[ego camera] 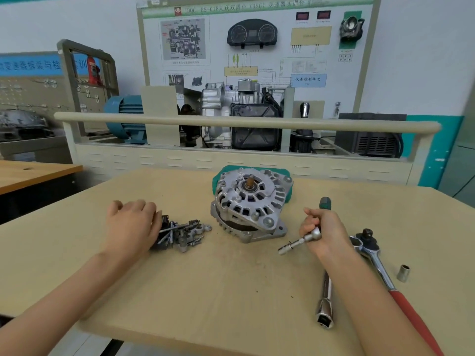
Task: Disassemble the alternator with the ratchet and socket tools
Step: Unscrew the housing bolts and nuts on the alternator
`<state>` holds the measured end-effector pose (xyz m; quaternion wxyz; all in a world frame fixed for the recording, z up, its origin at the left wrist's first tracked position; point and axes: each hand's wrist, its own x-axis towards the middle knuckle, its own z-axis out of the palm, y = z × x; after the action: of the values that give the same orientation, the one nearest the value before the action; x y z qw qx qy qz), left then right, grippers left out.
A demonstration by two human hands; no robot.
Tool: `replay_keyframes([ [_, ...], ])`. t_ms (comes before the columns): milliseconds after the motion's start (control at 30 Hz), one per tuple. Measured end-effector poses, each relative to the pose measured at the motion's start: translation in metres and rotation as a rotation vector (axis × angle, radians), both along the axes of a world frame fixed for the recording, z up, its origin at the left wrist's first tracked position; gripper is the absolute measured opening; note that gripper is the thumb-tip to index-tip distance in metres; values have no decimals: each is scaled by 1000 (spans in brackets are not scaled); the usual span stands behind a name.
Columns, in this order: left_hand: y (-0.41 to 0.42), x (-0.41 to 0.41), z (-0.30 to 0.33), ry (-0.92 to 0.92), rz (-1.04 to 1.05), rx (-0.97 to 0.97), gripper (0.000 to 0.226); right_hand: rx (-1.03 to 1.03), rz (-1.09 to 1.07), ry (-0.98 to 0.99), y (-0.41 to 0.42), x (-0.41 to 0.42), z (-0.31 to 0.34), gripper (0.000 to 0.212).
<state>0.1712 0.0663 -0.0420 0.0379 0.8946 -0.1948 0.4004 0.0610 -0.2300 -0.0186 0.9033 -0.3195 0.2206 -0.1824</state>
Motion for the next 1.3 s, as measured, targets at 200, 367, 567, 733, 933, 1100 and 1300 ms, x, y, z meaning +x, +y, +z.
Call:
replay_keyframes([
  [200, -87, -88, 13, 40, -730, 189, 36, 199, 149, -63, 8, -19, 5, 24],
  [367, -151, -122, -5, 499, -757, 41, 37, 140, 195, -23, 16, -28, 8, 21],
  [567, -165, -128, 3, 680, -923, -142, 8, -264, 177, 149, 17, -40, 13, 24],
  [733, -163, -125, 11, 448, -943, -232, 15, -916, 215, 451, 14, -58, 21, 47],
  [933, -160, -113, 24, 478, -1022, -365, 16, -1586, -226, 229, 6, -54, 10, 82],
  [1100, -156, -105, 38, 575, -1142, -354, 14, -1416, 26, -125, 3, -45, 25, 72],
  [1300, -150, -91, 53, 677, -1188, -410, 28, -1342, 326, -55, -3, -37, 56, 54],
])
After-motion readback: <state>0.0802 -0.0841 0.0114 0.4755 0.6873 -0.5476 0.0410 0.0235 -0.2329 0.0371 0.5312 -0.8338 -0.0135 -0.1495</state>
